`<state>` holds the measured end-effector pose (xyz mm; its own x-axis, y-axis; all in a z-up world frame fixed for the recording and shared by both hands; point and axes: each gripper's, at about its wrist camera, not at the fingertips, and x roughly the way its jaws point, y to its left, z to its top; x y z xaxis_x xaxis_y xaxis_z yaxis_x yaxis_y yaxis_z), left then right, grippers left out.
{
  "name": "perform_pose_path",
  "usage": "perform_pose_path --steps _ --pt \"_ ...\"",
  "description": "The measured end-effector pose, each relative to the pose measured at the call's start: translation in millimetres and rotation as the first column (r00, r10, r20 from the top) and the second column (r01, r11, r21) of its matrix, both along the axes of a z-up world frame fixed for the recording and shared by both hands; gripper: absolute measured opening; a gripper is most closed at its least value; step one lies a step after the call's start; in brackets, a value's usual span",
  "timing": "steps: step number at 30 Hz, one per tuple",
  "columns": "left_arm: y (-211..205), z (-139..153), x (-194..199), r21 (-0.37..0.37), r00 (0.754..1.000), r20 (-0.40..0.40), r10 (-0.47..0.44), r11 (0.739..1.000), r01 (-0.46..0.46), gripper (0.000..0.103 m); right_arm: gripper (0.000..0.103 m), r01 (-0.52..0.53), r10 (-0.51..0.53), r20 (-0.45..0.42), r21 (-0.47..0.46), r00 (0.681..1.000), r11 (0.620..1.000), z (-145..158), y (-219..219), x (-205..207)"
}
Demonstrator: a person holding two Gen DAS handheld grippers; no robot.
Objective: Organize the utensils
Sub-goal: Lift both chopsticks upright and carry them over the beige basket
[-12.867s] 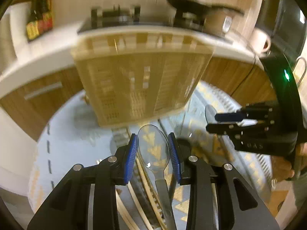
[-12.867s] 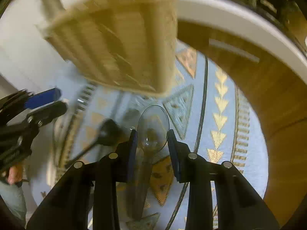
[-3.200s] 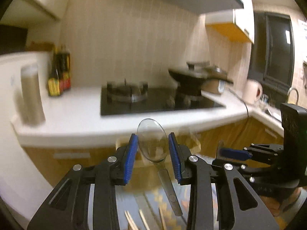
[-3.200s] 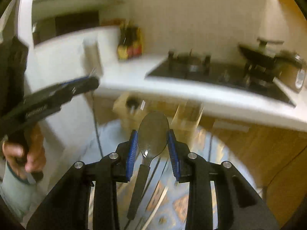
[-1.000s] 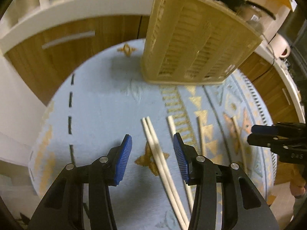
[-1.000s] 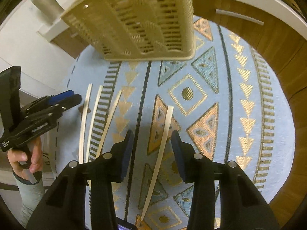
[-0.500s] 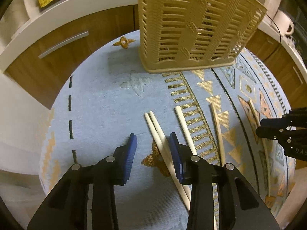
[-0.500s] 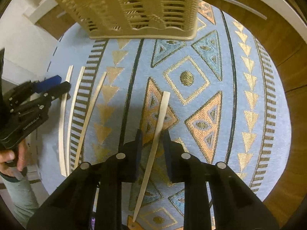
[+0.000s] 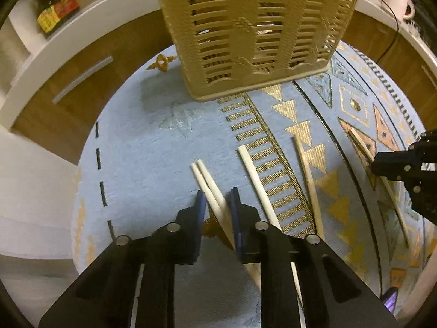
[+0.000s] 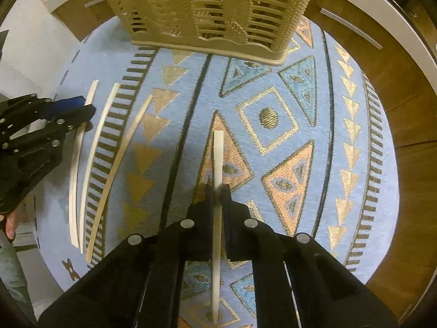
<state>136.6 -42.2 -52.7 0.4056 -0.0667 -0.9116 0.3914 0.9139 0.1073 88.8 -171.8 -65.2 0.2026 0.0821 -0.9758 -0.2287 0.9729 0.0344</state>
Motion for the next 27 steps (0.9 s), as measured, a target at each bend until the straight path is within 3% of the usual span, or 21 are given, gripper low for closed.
perform_pose_path --steps 3,7,13,14,19,27 --pt "-4.0 2.0 -4.0 -0.021 1.0 0.008 0.001 1.0 0.0 0.01 0.004 -0.009 0.009 0.018 0.006 1.0 1.0 3.4 -3.1 -6.4" --pt "8.3 18.2 -14.3 -0.155 0.998 0.061 0.016 0.988 -0.007 0.01 0.004 -0.02 0.016 0.078 0.052 0.997 0.998 22.4 -6.5 -16.8" --pt "32.4 72.4 -35.7 -0.343 0.978 0.196 0.067 0.939 0.004 0.008 0.004 -0.07 0.035 0.23 0.143 0.972 0.987 72.5 -15.8 -32.2" --pt "34.9 83.1 -39.3 -0.367 0.972 0.222 0.072 0.93 0.015 0.003 0.004 -0.08 0.038 0.255 0.157 0.966 0.984 79.1 -18.5 -34.0" --pt "44.2 133.6 -42.2 -0.521 0.95 0.305 0.07 0.847 0.105 0.002 0.004 -0.17 0.053 0.45 0.224 0.892 0.96 135.3 -23.3 -45.1" --pt "42.5 194.9 -52.0 -0.564 0.881 0.463 0.096 0.799 0.209 0.002 0.004 -0.206 -0.026 0.63 0.292 0.776 0.934 203.2 -44.1 -32.0"
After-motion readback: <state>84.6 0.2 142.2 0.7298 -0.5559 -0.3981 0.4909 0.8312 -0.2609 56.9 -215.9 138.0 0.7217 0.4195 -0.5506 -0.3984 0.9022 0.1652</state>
